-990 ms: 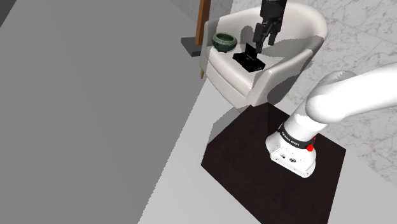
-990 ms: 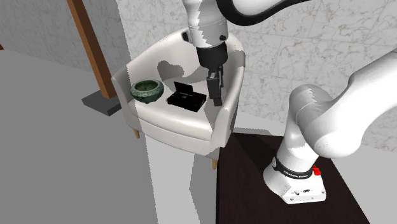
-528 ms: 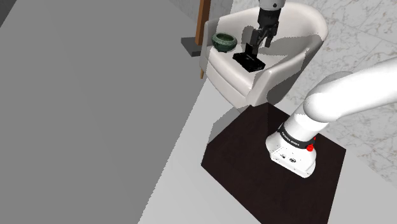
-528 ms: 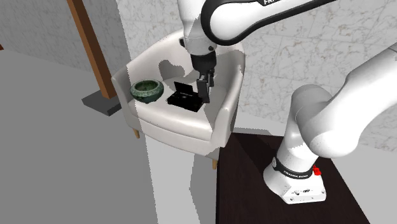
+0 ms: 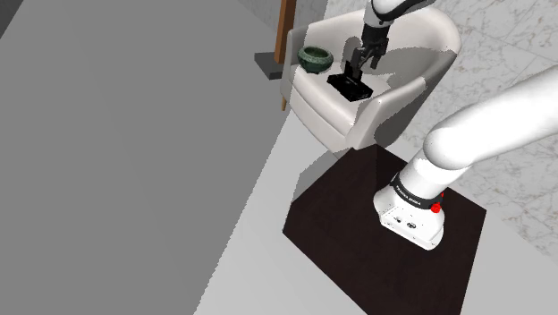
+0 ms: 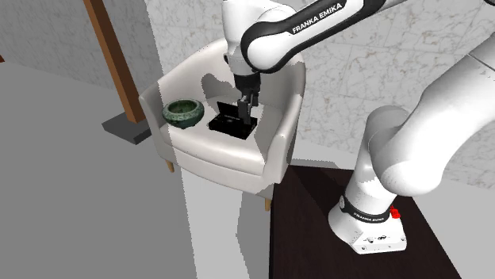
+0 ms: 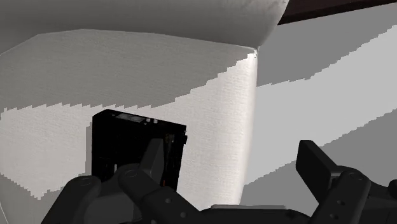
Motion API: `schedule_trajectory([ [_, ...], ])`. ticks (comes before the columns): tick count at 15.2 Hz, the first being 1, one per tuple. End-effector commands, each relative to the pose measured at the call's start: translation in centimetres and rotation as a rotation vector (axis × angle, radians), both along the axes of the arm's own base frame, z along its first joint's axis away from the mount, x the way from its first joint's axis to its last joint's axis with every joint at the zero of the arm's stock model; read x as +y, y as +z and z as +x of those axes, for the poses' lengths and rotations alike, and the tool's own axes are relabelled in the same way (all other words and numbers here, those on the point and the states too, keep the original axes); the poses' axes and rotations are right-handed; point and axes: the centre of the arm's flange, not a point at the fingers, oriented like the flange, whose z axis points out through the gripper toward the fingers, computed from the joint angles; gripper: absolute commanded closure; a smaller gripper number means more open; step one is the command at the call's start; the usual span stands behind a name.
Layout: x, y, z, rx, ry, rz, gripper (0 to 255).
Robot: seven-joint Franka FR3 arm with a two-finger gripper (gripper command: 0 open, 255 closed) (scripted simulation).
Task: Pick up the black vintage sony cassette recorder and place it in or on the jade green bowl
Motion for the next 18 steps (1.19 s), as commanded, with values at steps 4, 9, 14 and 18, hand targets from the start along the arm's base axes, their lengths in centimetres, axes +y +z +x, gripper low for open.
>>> schedule_trajectory([
  [4,-5.5,-2.7,1.9,-0.047,-0.038,-0.036,0],
  [9,-10.8,-5.0,3.4,-0.093,-0.077,-0.069,0],
  [14,-16.0,-6.9,4.8,-0.136,-0.114,-0.101,0],
  [18,-16.6,-8.9,4.8,-0.136,-0.114,-0.101,0],
])
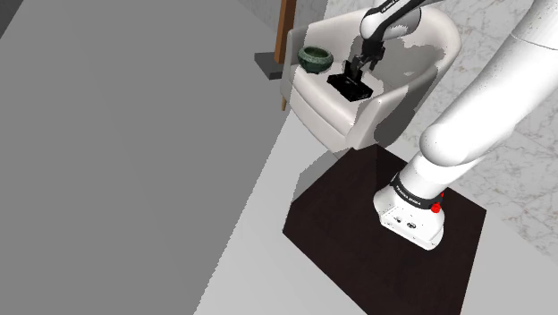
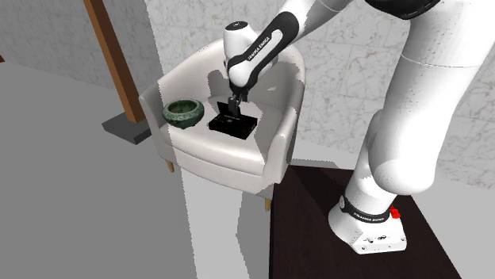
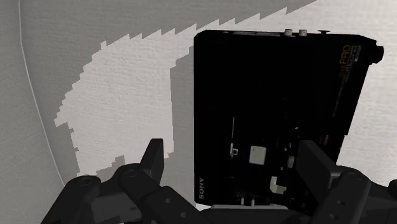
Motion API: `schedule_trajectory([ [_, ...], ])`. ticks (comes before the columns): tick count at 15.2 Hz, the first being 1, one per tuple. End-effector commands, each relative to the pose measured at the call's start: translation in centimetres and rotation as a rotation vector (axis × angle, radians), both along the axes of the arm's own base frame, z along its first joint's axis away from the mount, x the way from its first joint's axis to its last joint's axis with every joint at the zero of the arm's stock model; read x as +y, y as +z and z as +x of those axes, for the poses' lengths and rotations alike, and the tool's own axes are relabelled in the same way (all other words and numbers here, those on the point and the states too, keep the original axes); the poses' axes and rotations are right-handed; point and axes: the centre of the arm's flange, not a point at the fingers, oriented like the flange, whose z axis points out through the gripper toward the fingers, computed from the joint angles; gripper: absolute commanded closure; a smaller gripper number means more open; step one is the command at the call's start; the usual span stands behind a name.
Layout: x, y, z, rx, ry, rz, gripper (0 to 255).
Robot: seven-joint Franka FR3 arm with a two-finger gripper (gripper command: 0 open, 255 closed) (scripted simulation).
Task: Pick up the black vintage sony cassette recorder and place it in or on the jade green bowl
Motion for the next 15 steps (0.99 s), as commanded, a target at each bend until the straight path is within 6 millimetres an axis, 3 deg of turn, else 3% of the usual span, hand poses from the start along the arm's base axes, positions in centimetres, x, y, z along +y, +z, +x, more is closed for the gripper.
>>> schedule_trajectory([
  [1,-0.3,-1.0,0.0,-0.001,0.000,-0.001,0],
  [4,-0.6,-2.3,0.0,-0.001,0.000,-0.001,0],
  [11,-0.6,-2.3,0.0,-0.001,0.000,-0.001,0],
  [12,-0.6,-2.3,0.0,-0.001,0.000,-0.001,255],
  [15,-0.6,-2.3,0.0,-0.001,0.000,-0.001,255],
])
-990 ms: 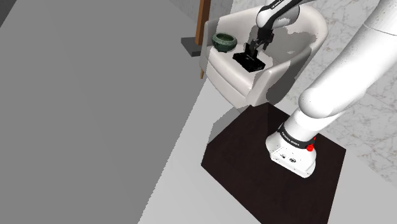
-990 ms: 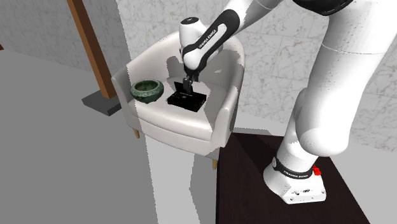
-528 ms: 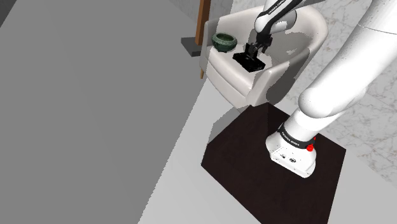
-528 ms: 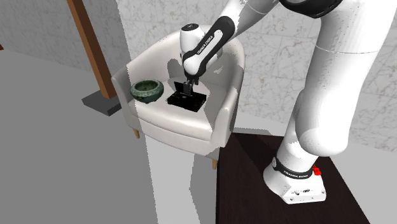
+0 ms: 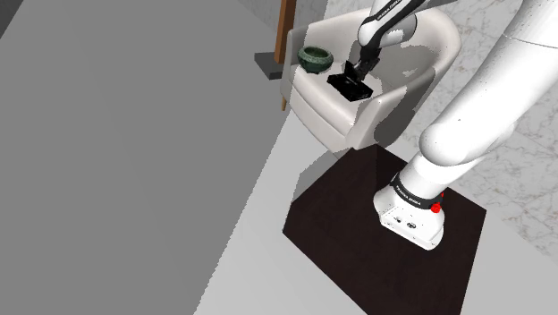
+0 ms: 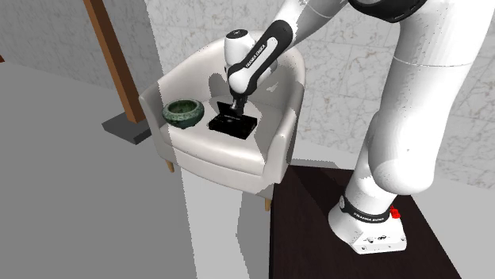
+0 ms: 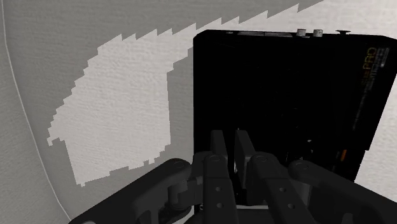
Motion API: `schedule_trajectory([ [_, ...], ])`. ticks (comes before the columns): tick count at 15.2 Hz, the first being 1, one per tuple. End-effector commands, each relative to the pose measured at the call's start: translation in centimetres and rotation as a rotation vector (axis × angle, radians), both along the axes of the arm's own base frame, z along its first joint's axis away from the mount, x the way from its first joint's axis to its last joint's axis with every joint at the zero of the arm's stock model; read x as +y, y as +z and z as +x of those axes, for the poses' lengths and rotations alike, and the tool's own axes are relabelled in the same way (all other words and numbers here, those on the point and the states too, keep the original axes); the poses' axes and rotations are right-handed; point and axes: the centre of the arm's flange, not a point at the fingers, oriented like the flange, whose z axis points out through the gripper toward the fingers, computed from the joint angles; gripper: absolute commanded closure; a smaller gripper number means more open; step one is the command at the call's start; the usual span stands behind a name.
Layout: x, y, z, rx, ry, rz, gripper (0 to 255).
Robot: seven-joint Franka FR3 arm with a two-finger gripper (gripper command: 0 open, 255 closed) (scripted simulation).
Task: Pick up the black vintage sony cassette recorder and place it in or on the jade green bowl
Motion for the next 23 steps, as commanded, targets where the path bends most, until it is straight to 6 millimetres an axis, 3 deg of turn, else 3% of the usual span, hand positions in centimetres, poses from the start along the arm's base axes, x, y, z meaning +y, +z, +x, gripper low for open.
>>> schedule_trajectory([
  [1,0.0,0.0,0.0,0.000,0.000,0.000,255],
  [6,0.0,0.0,0.0,0.000,0.000,0.000,255],
  [23,0.0,9.0,0.0,0.000,0.000,0.000,255],
])
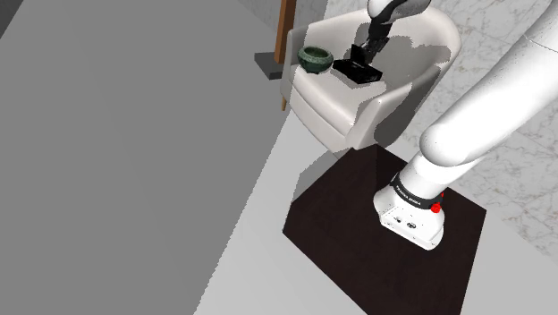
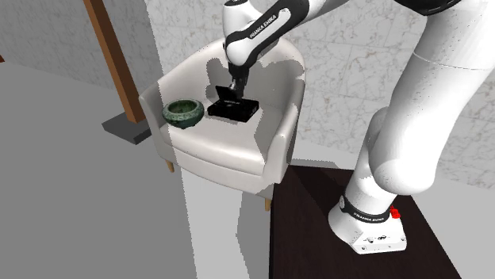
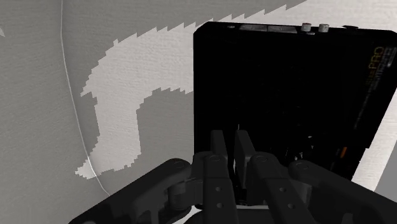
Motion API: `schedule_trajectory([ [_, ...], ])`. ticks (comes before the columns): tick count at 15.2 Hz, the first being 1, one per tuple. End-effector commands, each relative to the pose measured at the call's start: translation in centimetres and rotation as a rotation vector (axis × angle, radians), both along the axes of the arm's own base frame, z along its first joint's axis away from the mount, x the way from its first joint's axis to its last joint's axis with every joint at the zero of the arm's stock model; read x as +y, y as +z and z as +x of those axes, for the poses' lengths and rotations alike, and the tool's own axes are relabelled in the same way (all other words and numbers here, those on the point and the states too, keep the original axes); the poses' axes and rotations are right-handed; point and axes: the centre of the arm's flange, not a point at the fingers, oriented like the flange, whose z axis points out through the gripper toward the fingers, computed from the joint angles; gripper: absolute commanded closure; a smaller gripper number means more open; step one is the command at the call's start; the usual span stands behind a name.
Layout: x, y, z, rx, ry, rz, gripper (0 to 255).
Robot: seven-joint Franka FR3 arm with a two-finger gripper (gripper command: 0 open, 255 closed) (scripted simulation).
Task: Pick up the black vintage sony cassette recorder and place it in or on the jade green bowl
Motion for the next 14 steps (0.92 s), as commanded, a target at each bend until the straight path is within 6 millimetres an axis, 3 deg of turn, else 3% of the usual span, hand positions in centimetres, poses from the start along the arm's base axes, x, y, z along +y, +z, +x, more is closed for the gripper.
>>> schedule_trajectory([
  [1,-0.2,1.2,0.0,-0.001,0.000,0.000,255],
  [14,-0.2,8.0,0.0,-0.001,0.000,0.000,255],
])
